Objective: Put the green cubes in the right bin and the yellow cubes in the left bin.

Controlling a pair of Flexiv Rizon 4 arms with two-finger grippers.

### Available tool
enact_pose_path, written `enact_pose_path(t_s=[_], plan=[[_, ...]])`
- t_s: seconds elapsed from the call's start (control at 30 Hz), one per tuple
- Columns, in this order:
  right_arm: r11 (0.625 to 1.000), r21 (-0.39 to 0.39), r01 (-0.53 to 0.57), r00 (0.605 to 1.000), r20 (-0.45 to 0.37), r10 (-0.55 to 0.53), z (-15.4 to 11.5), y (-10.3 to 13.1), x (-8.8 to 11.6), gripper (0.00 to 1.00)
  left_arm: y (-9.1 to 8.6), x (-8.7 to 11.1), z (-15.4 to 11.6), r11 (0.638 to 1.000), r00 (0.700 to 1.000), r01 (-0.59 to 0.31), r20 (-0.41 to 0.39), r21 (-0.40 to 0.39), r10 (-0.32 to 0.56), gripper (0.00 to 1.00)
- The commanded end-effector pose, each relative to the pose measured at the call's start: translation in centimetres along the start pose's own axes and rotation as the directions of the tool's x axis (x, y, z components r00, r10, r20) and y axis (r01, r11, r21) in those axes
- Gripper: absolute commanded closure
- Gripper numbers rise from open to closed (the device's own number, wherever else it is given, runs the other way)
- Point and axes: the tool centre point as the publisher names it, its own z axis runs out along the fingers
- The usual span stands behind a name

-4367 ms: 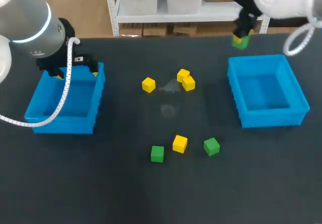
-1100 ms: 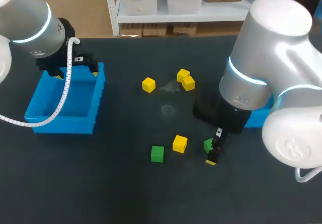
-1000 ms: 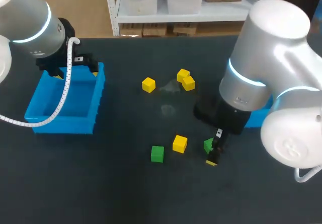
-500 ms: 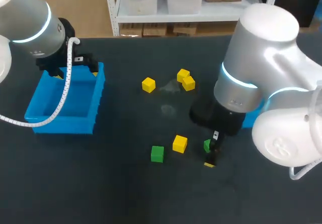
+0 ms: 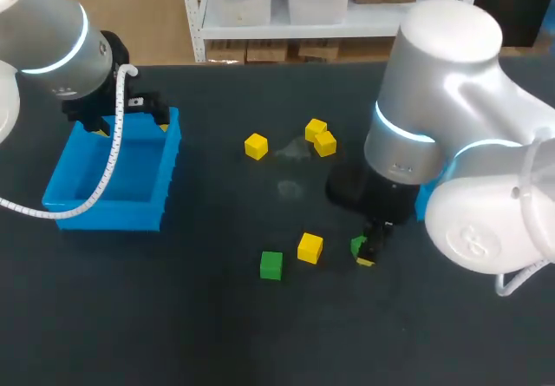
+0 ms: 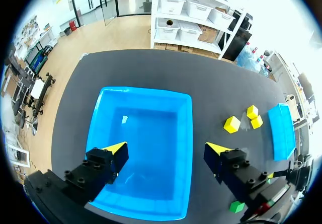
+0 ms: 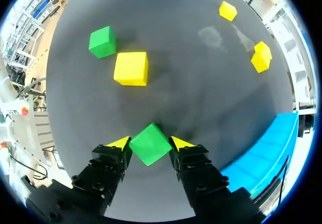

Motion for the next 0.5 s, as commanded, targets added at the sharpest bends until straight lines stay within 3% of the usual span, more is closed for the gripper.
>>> enact_pose_path(t_s=[0.03, 0.27, 0.5], plan=[[1.000, 0.020, -0.006, 1.000, 0.008, 0.006, -0.3, -0.3, 0.3, 1.00, -0.1, 0.0, 0.0, 1.000, 1.000, 0.002, 0.001, -0.003, -0.002, 0.00], [0.993, 0.108, -0.044, 0.997, 0.062, 0.038, -3.4, -2.5, 0.3, 1.00, -0.1, 0.0, 0.0, 1.000, 1.000, 0.002, 0.001, -0.003, -0.002, 0.00], [0.963, 0.238, -0.124, 0.981, 0.174, 0.084, -8.8, -5.9, 0.2, 1.00, -0.1, 0.0, 0.0, 1.000, 1.000, 0.002, 0.001, -0.003, -0.002, 0.00]])
